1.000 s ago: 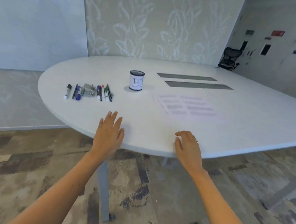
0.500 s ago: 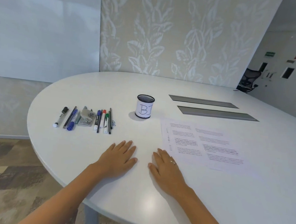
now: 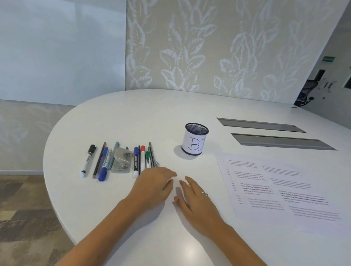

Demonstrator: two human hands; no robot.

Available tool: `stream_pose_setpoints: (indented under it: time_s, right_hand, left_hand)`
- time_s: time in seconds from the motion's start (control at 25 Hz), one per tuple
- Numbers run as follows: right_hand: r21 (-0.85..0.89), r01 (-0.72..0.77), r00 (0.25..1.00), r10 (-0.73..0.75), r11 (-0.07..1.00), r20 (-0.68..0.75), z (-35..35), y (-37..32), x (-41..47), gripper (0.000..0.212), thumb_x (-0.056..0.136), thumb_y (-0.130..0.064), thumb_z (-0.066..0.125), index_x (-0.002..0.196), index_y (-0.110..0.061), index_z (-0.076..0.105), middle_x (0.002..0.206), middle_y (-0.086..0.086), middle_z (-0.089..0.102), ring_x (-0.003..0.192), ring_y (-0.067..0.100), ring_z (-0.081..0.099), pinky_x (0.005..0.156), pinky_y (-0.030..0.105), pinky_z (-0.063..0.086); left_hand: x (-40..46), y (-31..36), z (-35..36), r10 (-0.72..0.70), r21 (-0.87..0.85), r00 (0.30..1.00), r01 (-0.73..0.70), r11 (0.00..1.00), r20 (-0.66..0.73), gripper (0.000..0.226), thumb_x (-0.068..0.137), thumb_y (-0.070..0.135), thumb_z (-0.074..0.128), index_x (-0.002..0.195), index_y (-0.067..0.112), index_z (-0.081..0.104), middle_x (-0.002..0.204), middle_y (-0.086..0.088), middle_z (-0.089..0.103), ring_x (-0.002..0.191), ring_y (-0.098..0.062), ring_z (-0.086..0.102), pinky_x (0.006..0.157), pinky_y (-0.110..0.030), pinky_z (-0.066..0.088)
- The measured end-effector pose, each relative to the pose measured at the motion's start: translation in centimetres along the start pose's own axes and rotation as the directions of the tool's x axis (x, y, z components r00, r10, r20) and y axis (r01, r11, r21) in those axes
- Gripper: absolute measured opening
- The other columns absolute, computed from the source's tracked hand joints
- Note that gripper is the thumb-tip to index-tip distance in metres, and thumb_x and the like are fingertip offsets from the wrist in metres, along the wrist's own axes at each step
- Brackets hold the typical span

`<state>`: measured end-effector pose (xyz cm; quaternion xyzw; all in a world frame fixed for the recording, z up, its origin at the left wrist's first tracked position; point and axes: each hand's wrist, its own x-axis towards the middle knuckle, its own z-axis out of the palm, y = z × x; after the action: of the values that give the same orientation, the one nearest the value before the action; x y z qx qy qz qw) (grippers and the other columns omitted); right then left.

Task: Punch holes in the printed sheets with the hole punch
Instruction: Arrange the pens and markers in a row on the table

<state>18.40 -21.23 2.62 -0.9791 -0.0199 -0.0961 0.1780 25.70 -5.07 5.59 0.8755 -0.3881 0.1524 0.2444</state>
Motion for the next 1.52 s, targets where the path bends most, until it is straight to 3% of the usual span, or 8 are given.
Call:
stream_pose_setpoints:
  time_s: [0.2,0.4,0.52,0.68,0.96,1.28,1.4,1.52]
  right_hand:
    - [0.154,-0.024,0.999,0.029,0.988,-0.031,2.3,-4.3,6.0,0.061,0.096,-0.051,0.037,0.149,-0.024,0.023,0.16,-0.006,0.01,0.146,0.011,0.013,0.117,0.036,0.021]
    - [0.012,0.077,0.985,-0.074,0.997,-0.153,4.2,-8.7,11.3,0.053,0.096,-0.041,0.044,0.143,-0.015,0.038,0.149,0.005,0.036,0.137,0.022,0.033,0.111,0.034,0.031]
    - [-0.125,0.063,0.994,-0.073,0.99,-0.075,5.6,-9.6,12.8,0.056,0.098,-0.04,0.038,0.147,-0.014,0.031,0.158,0.007,0.024,0.145,0.022,0.02,0.117,0.038,0.021]
    - [-0.191,-0.021,1.0,0.024,0.981,0.016,6.4,-9.4,12.7,0.056,0.101,-0.032,0.026,0.152,-0.012,0.015,0.162,0.004,0.008,0.149,0.017,0.005,0.121,0.035,0.006]
    - [-0.229,-0.022,1.0,0.021,0.973,-0.006,5.5,-10.2,10.0,0.055,0.101,-0.023,0.027,0.151,-0.011,0.01,0.162,0.004,0.005,0.149,0.016,0.002,0.121,0.026,0.0]
    - [-0.217,-0.009,1.0,0.013,0.976,0.021,4.1,-10.1,4.4,0.055,0.101,-0.026,0.026,0.152,-0.015,0.007,0.162,-0.003,0.001,0.148,0.01,-0.002,0.12,0.023,0.001]
    - [-0.171,0.042,0.999,-0.038,0.984,0.03,3.5,-10.4,2.4,0.055,0.1,-0.026,0.028,0.151,-0.016,0.014,0.161,-0.005,0.009,0.147,0.007,0.003,0.118,0.018,0.003]
    - [-0.152,0.083,0.995,-0.074,0.985,0.06,3.1,-10.9,1.2,0.055,0.098,-0.027,0.028,0.151,-0.018,0.015,0.161,-0.008,0.01,0.147,0.003,0.002,0.117,0.016,0.005]
  left_hand:
    - [1.4,-9.9,-4.4,-0.063,0.132,0.995,0.073,0.989,-0.076,0.038,0.092,0.02,0.048,0.128,0.012,0.059,0.13,-0.006,0.063,0.131,-0.028,0.047,0.107,-0.045,0.034]
    - [1.8,-15.8,-5.3,-0.123,0.248,0.979,0.079,0.966,0.164,0.04,0.099,0.037,0.032,0.136,0.03,0.048,0.148,0.01,0.044,0.148,-0.022,0.015,0.117,-0.049,0.004]
    - [1.6,-17.3,-5.2,-0.09,0.289,0.944,-0.006,0.957,0.318,0.046,0.099,0.048,0.022,0.142,0.038,0.035,0.158,0.015,0.022,0.149,-0.019,0.003,0.113,-0.057,-0.009]
    - [2.0,-18.4,-5.5,-0.033,0.302,0.907,-0.105,0.947,0.42,0.052,0.099,0.048,0.015,0.147,0.032,0.024,0.162,0.008,0.009,0.148,-0.012,0.01,0.11,-0.061,-0.013]
    - [4.1,-18.7,-4.7,0.068,0.476,0.909,-0.278,0.834,0.41,0.05,0.101,0.039,0.016,0.147,0.021,0.026,0.159,0.0,0.023,0.142,-0.012,0.03,0.108,-0.067,-0.01]
    - [9.1,-19.8,-2.6,0.043,0.507,0.893,-0.294,0.81,0.448,0.045,0.101,0.03,0.021,0.14,0.014,0.037,0.15,-0.002,0.036,0.136,-0.013,0.04,0.106,-0.072,-0.001]
    - [9.5,-19.3,-1.7,0.045,0.395,0.947,-0.176,0.902,0.318,0.042,0.101,0.034,0.026,0.135,0.016,0.045,0.143,0.002,0.046,0.132,-0.009,0.043,0.111,-0.064,-0.002]
    - [9.2,-18.2,-0.8,0.093,0.286,0.964,-0.165,0.944,0.25,0.041,0.101,0.032,0.03,0.135,0.017,0.048,0.146,0.002,0.045,0.138,-0.005,0.035,0.114,-0.057,-0.001]
